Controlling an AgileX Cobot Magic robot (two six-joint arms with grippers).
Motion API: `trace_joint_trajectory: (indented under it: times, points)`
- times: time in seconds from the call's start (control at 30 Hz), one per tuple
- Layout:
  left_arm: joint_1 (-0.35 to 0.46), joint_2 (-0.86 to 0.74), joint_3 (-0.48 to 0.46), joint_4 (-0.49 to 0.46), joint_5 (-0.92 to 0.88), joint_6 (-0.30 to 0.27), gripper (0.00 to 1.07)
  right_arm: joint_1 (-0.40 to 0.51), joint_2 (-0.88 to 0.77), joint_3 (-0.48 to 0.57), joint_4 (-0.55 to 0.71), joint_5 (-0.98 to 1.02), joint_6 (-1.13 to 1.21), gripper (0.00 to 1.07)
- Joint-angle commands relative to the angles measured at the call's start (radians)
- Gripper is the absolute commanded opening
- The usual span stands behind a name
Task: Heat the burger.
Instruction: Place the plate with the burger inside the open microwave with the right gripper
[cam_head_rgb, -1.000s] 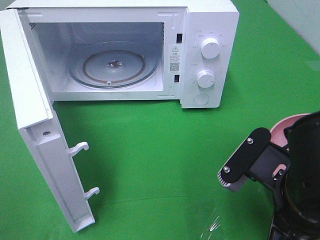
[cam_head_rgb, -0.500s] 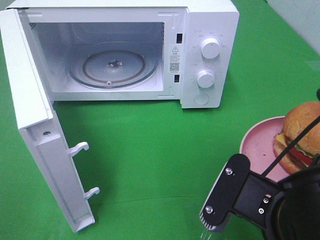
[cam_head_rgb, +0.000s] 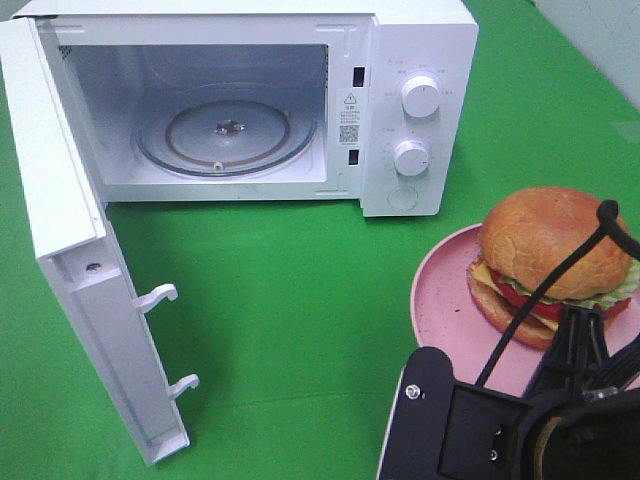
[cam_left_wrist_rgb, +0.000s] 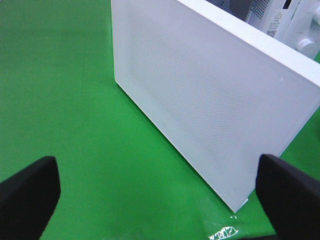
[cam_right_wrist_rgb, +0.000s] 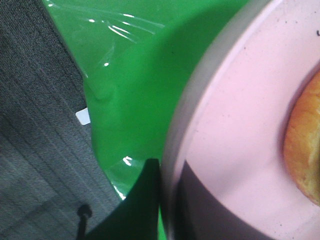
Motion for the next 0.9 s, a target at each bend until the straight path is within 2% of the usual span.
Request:
trace_joint_trajectory:
  times: [0.03,0.37,0.57,0.9]
  points:
    - [-0.004,-0.012,0.002,-0.004,-0.006,0.000,0.99,0.002,-0.011,0.002,-0.081,-0.012,-0.073,0.00]
    - [-0.004,-0.012,0.002,-0.004,-0.006,0.000,0.99,-0.001,-0.011,0.002,-0.221,-0.107,-0.160,0.00]
    - [-0.004,-0.012,0.002,-0.004,-0.006,0.000,0.99,-0.012,-0.011,0.002,-0.234,-0.156,-0.193,0.00]
    - [-0.004,-0.012,0.002,-0.004,-0.006,0.000,0.99,-0.209,-0.011,0.002,-0.235,-0.325,-0.506,0.00]
